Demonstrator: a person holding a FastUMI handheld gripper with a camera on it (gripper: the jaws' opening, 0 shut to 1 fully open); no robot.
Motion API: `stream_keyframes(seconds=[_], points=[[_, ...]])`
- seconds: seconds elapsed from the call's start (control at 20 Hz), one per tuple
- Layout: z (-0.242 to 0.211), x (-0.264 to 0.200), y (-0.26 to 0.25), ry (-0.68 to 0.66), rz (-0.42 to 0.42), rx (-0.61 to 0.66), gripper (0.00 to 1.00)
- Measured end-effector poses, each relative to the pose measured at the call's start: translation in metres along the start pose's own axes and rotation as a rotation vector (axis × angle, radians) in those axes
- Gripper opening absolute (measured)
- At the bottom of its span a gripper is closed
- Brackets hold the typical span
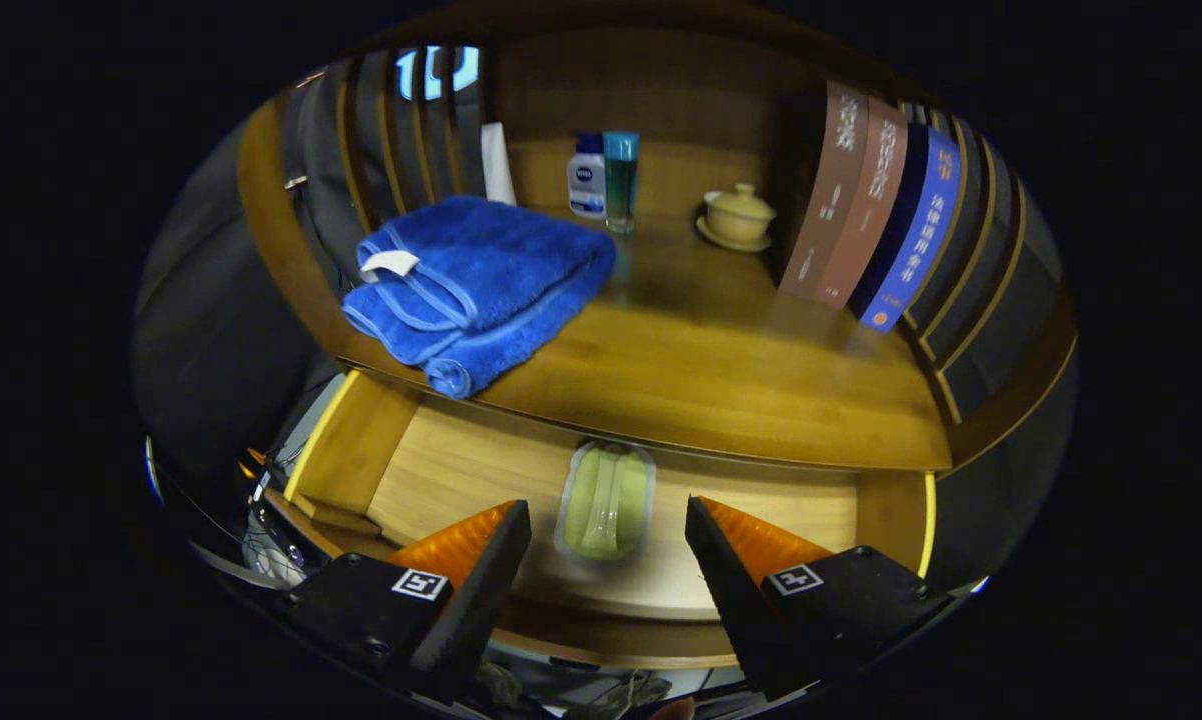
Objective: Pull open the drawer, take out the items inside it, and place them on the countertop above the cabinet.
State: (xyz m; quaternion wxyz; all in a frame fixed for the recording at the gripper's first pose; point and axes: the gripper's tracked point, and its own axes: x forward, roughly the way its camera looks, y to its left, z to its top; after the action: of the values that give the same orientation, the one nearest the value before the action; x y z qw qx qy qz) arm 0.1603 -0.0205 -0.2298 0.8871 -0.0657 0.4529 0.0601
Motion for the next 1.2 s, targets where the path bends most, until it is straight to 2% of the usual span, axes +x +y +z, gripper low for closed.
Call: stream_keyframes(seconds=[0.15,0.3,0.45,0.6,0.7,0.75,0.8,0.95,1.2], points=[[-0.011,0.028,-0.002,0.083,-0.020,0.006,0.95],[-0.020,0.060,0.000,0.136,-0.030,0.047,0.81],[-0.037,0.074,0.009,0.199,0.000,0.077,0.63],[-0.027,0.079,-0.002,0.157,-0.054,0.025,0.41],[-0.031,0.077,-0.001,0.165,-0.041,0.024,0.26],[-0.031,0.081,0.001,0.167,-0.024,0.064,0.26],[-0.032,0.075,0.010,0.182,0.010,0.116,0.17],[-0.031,0.063,0.015,0.214,0.072,0.190,0.16],[-0.005,0.019,0.033,0.189,0.174,0.218,0.16]])
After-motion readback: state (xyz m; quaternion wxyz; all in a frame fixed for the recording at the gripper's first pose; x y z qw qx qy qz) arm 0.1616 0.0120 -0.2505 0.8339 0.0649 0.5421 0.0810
